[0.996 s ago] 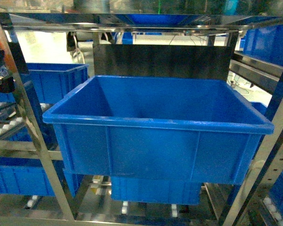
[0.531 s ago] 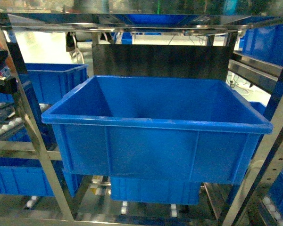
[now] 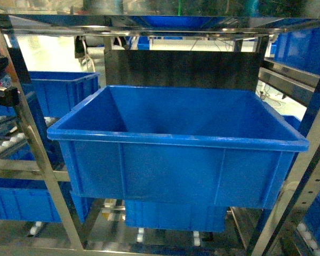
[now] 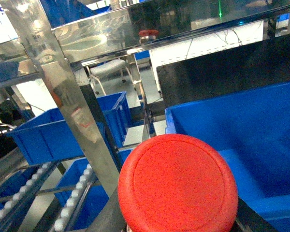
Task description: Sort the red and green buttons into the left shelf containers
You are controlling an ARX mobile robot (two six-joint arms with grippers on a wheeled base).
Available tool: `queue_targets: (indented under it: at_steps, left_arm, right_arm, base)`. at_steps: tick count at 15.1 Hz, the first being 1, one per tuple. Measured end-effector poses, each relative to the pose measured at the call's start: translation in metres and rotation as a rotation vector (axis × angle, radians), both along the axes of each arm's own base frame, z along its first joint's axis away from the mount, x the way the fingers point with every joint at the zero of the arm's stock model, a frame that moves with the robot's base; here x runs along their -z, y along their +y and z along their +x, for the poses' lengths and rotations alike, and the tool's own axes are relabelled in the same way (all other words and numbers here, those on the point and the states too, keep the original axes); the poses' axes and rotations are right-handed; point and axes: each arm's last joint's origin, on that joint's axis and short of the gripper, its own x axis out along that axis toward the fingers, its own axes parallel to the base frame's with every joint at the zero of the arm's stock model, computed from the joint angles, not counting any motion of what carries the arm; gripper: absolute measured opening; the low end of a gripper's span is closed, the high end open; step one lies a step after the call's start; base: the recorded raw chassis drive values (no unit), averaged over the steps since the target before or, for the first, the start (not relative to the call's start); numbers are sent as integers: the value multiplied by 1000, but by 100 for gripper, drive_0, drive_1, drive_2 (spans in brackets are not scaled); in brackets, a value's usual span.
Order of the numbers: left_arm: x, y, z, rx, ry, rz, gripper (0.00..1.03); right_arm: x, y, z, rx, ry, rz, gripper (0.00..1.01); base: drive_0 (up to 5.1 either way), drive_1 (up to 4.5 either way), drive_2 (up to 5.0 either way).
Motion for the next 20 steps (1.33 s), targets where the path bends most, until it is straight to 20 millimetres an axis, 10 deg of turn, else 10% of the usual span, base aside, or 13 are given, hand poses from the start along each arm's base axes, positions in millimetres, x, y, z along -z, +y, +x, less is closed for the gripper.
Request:
queue_targets:
  at_steps: [10, 20]
  left_arm:
    - [0, 0, 0, 0, 0, 0, 24]
    - [0, 0, 0, 0, 0, 0, 24]
  right_arm:
    - [25, 68, 49, -110, 47, 34, 30]
    - [70, 77, 89, -33, 83, -58, 30]
  base:
    - [0, 0, 0]
    - [0, 0, 0]
